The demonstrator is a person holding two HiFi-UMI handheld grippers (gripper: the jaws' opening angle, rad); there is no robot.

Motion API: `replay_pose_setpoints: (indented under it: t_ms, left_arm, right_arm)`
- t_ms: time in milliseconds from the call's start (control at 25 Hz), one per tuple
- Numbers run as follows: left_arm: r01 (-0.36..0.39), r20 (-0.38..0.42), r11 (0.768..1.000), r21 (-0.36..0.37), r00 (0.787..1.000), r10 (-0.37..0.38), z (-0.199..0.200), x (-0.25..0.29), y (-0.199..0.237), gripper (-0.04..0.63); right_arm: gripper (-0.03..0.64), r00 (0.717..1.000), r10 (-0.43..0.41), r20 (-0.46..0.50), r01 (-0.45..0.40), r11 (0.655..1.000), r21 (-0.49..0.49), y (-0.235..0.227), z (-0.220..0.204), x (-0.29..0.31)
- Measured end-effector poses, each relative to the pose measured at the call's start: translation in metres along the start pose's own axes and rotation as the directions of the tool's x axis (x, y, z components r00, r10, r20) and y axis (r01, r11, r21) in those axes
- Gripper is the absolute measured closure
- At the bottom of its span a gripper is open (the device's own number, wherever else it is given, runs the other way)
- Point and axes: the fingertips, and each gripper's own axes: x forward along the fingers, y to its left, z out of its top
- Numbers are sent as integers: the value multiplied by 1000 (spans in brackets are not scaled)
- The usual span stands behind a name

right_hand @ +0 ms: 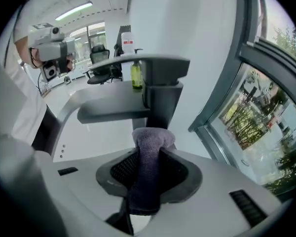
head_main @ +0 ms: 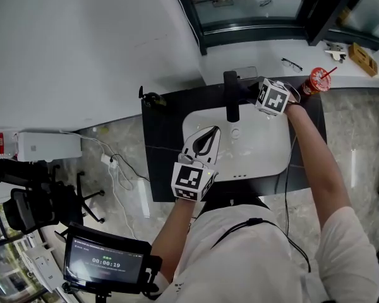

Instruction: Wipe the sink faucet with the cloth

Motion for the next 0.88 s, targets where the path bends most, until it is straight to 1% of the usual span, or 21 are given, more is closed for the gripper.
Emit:
replay_pose_setpoints:
  t_ms: [120,280,400,600,680,800,880]
  left_arm:
    - [11,5,1000,7,1000,-11,3,0,-5,600]
    - [24,8,1000,15,1000,-24,4,2,-10,600]
    - [34,7,999,20,999,-34,5,4,-11,600]
    - [40,7,999,23,999,-40,5,3,-16,600]
    - [40,10,999,23,999,-40,7,3,-18,600]
    - [38,15,999,22,999,-38,8,1,-17,600]
    - [31,13,999,21,999,-32,7,-1,-16,600]
  right_arm:
    - [503,998,-18,65,19,1000,-12,1,12,-22]
    - [503,994,-50,99,56,997,-58,0,22,-47]
    - [503,987,-72,144,81,995,-61,-4,30,-63]
    - [503,955,-117,273,121,993,3,-12,51,-99]
    - [503,944,-149,293,146,989,33,-20,48,-106]
    - [503,917,-224,329,190,973,133,-38,36,-113]
    - [503,906,-291,307,243,952,185,-49,24,-108]
